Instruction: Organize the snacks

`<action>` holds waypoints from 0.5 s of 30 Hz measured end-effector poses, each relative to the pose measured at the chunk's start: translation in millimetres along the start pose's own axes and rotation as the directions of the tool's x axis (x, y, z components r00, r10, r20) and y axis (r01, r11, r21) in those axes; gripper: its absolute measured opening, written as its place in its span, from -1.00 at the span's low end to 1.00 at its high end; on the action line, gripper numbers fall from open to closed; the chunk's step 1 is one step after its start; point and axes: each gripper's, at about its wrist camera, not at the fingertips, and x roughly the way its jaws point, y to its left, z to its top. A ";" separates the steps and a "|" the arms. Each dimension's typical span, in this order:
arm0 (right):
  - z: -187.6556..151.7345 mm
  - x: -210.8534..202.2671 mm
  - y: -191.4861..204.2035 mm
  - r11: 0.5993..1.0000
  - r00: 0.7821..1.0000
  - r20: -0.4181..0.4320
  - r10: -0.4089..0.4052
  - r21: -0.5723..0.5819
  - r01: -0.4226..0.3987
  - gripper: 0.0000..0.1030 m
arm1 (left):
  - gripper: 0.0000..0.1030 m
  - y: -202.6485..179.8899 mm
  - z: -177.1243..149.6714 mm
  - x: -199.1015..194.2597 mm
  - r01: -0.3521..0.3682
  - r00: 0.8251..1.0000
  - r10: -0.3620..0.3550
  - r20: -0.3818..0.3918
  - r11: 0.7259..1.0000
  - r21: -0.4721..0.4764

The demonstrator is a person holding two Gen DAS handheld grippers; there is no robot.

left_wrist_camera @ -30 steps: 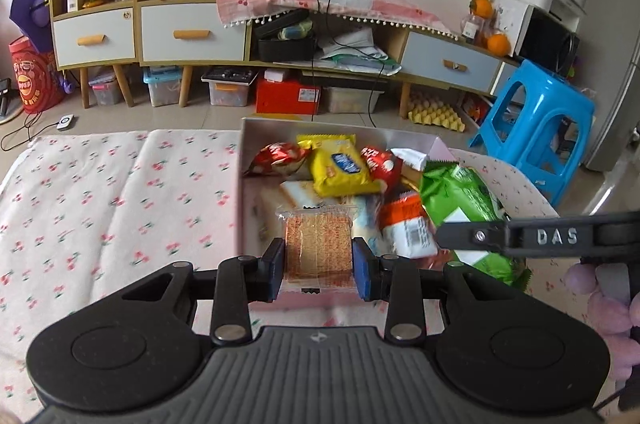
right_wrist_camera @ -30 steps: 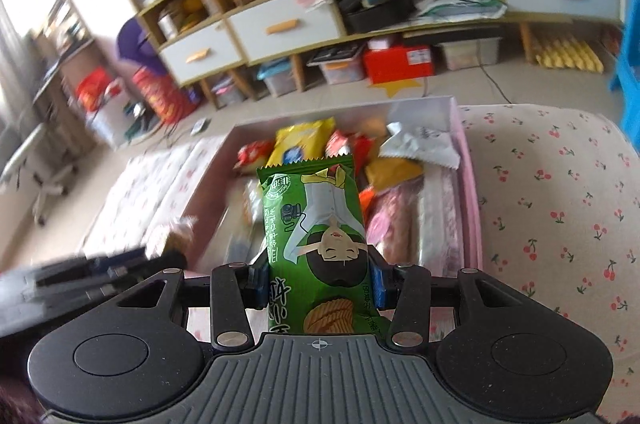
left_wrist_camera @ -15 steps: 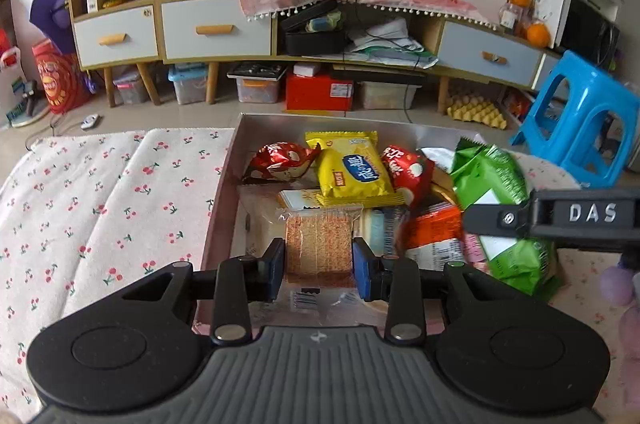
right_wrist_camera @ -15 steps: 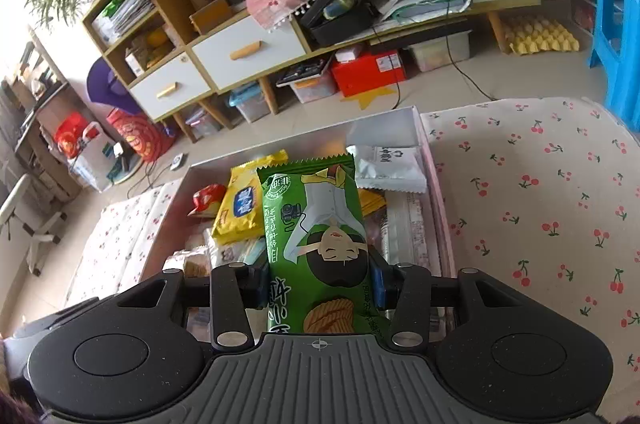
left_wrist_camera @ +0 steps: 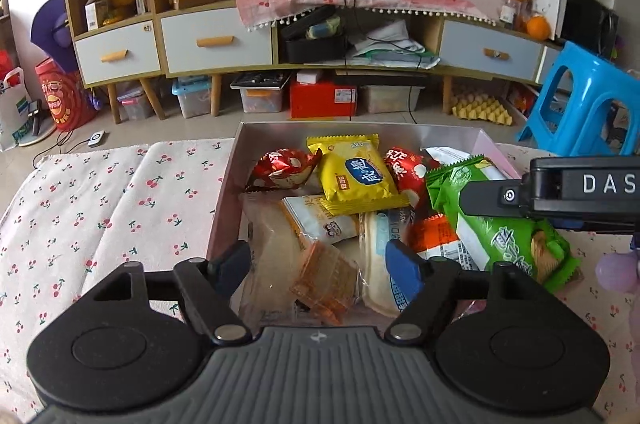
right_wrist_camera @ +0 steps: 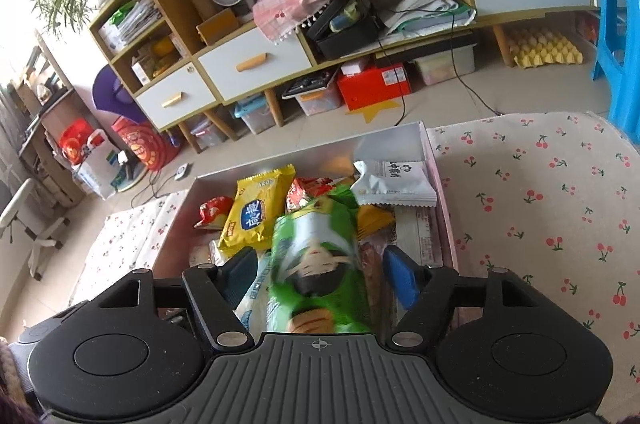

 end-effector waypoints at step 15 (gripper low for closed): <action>-10.2 -58.2 8.4 0.992 0.993 -0.012 -0.114 -0.061 0.113 0.74 | 0.99 6.4 -0.7 -60.3 0.012 0.999 -0.013 -0.042 0.999 -0.030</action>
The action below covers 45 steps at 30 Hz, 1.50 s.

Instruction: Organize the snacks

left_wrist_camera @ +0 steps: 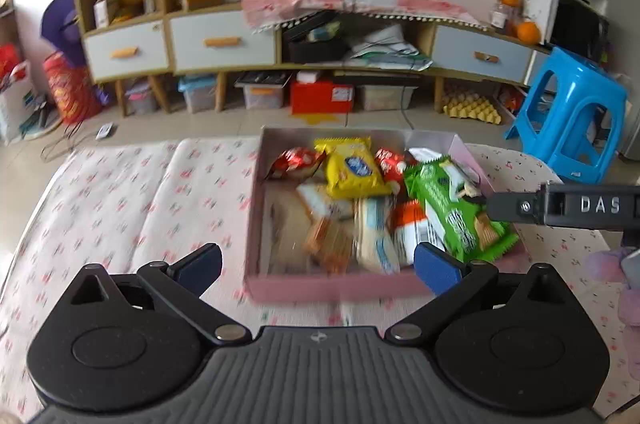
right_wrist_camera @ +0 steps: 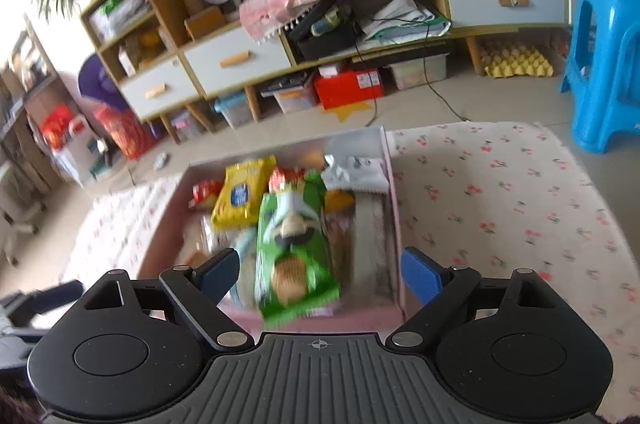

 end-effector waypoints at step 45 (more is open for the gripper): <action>-72.5 -62.5 39.8 0.975 0.979 -0.103 -0.177 -0.157 0.160 0.82 | 0.99 -0.2 -50.7 -32.2 -0.088 0.977 0.075 -0.201 0.995 -0.056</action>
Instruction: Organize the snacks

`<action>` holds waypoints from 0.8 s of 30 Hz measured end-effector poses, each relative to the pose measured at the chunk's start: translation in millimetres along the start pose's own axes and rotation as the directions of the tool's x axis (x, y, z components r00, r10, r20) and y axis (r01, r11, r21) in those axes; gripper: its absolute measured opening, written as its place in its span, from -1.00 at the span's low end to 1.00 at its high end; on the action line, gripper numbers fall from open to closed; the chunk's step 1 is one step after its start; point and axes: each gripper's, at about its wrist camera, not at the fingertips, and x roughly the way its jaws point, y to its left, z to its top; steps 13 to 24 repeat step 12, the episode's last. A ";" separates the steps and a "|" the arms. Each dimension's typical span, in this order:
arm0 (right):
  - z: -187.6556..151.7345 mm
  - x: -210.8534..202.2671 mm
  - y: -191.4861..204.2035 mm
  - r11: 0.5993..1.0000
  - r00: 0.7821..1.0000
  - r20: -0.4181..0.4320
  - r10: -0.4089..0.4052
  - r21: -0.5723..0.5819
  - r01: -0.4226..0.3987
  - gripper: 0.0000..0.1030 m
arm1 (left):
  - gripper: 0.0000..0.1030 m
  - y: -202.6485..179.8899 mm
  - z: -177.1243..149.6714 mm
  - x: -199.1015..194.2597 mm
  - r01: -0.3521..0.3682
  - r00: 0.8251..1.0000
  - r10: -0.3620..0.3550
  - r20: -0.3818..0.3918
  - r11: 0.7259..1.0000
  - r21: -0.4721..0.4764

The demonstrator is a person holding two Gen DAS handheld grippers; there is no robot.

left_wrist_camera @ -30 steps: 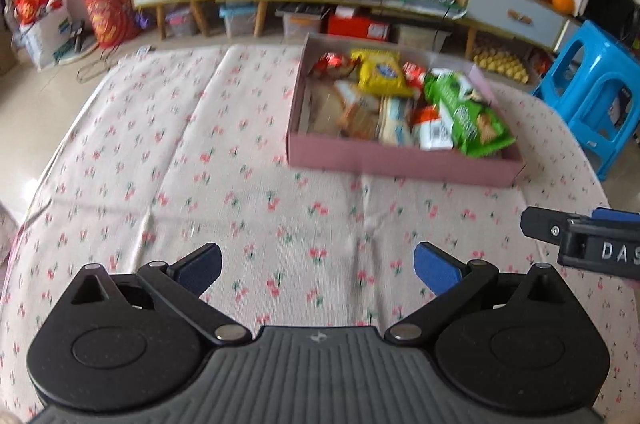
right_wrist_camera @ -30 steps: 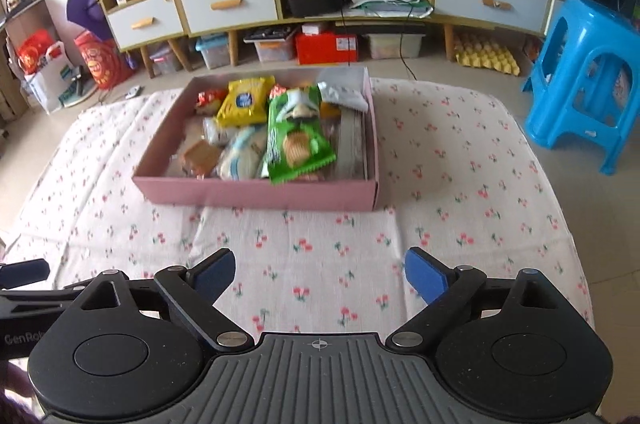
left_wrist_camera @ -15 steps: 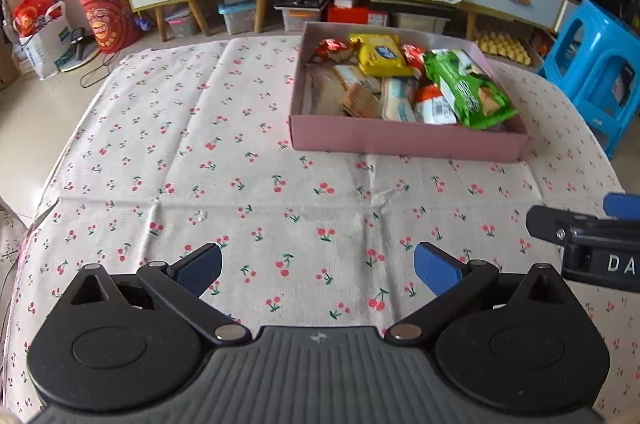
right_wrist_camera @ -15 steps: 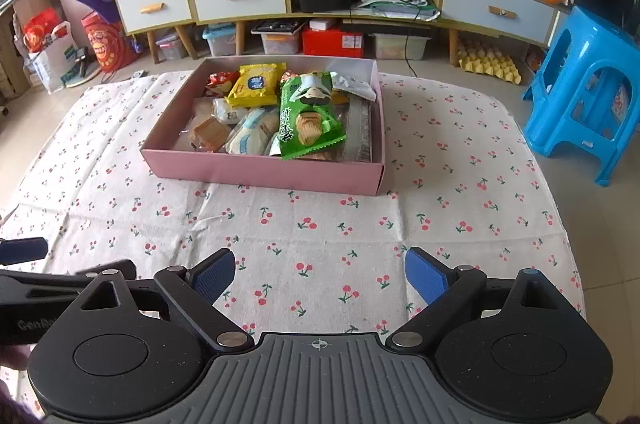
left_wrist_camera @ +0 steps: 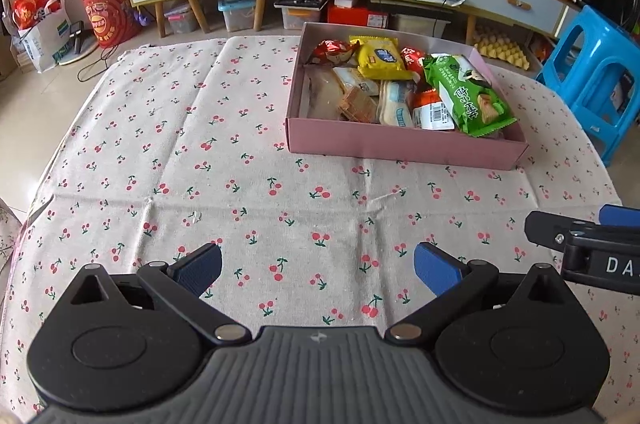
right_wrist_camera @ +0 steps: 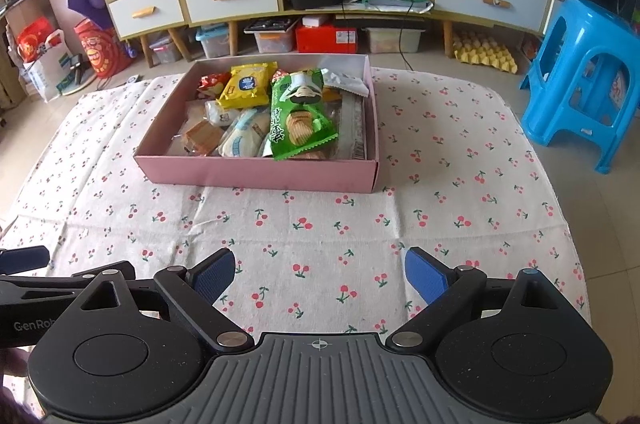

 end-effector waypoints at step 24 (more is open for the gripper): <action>-1.6 0.8 2.3 1.000 1.000 0.000 -0.006 -0.010 0.006 0.82 | 0.99 -0.9 1.2 -5.7 0.005 1.000 -0.005 0.016 1.000 0.002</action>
